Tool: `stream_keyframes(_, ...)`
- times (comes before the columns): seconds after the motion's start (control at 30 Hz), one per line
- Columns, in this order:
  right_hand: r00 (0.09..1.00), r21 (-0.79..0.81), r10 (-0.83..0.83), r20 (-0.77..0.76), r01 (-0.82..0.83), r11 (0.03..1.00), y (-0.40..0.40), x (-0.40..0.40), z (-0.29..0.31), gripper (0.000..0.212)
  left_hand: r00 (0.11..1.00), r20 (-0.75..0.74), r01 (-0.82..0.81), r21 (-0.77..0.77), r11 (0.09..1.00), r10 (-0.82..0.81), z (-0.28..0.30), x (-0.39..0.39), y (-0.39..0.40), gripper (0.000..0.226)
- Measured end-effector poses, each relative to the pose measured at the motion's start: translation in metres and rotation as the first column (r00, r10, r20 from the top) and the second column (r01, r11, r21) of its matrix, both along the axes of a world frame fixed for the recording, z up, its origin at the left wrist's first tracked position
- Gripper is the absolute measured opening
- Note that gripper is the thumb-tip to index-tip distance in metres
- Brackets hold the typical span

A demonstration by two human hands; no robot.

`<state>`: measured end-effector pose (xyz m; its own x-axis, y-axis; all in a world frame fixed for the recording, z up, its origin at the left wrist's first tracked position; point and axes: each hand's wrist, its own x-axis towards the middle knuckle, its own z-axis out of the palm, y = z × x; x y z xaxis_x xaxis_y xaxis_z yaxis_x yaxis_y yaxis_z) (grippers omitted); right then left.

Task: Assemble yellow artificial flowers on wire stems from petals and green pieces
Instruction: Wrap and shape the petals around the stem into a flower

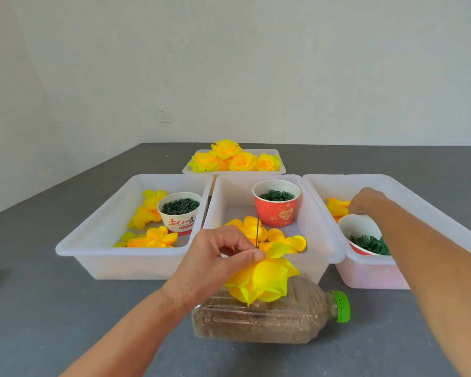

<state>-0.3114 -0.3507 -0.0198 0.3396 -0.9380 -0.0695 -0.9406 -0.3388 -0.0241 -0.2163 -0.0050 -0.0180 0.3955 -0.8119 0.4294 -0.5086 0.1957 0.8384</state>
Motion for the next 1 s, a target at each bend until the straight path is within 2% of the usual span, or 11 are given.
stream_keyframes(0.1, 1.000, 0.006, -0.010, 0.003, 0.010, 1.000, -0.006, 0.004, -0.004, 0.020, 1.000, 0.012, -0.013, 0.002, 1.000, 0.013, 0.000, -0.001, 0.001, 0.012)
stream_keyframes(0.27, 0.994, -0.016, -0.008, 0.108, 0.009, 1.000, -0.018, 0.010, -0.016, 0.022, 1.000, 0.021, -0.006, -0.017, 1.000, 0.007, -0.002, 0.000, 0.001, 0.012)
stream_keyframes(0.47, 0.917, -0.014, -0.095, 0.387, 0.109, 0.994, -0.020, 0.009, -0.020, 0.018, 0.999, 0.049, -0.006, -0.039, 0.999, 0.008, -0.003, 0.003, -0.001, 0.012)
stream_keyframes(0.57, 0.813, -0.003, -0.132, 0.567, 0.163, 0.987, -0.020, -0.005, -0.016, 0.022, 0.999, 0.035, -0.004, -0.051, 0.999, 0.006, -0.006, 0.004, -0.002, 0.011)
stream_keyframes(0.7, 0.729, 0.026, -0.128, 0.672, 0.151, 0.988, -0.013, -0.021, -0.001, 0.034, 1.000, 0.021, -0.002, -0.061, 0.998, 0.003, -0.008, 0.004, -0.002, 0.011)
stream_keyframes(0.73, 0.667, 0.056, -0.119, 0.735, 0.115, 0.992, -0.008, -0.023, 0.004, 0.033, 1.000, 0.020, -0.002, -0.063, 0.998, 0.003, -0.009, 0.004, -0.002, 0.012)
stream_keyframes(0.8, 0.473, 0.150, -0.120, 0.873, -0.027, 0.988, 0.004, -0.027, 0.015, 0.026, 1.000, 0.026, -0.001, -0.067, 0.998, 0.002, -0.009, 0.005, -0.002, 0.013)
stream_keyframes(0.87, 0.320, 0.218, -0.149, 0.936, -0.194, 0.957, 0.024, -0.030, 0.028, 0.016, 1.000, 0.027, 0.002, -0.068, 0.998, 0.000, -0.009, 0.005, -0.002, 0.014)
stream_keyframes(0.93, 0.242, 0.243, -0.168, 0.956, -0.321, 0.915, 0.045, -0.033, 0.038, 0.012, 1.000, 0.018, 0.008, -0.066, 0.998, -0.006, -0.009, 0.006, -0.002, 0.013)
stream_keyframes(1.0, 0.220, 0.249, -0.170, 0.961, -0.415, 0.875, 0.067, -0.036, 0.045, 0.014, 1.000, 0.007, 0.017, -0.061, 0.998, -0.017, -0.008, 0.007, -0.003, 0.012)
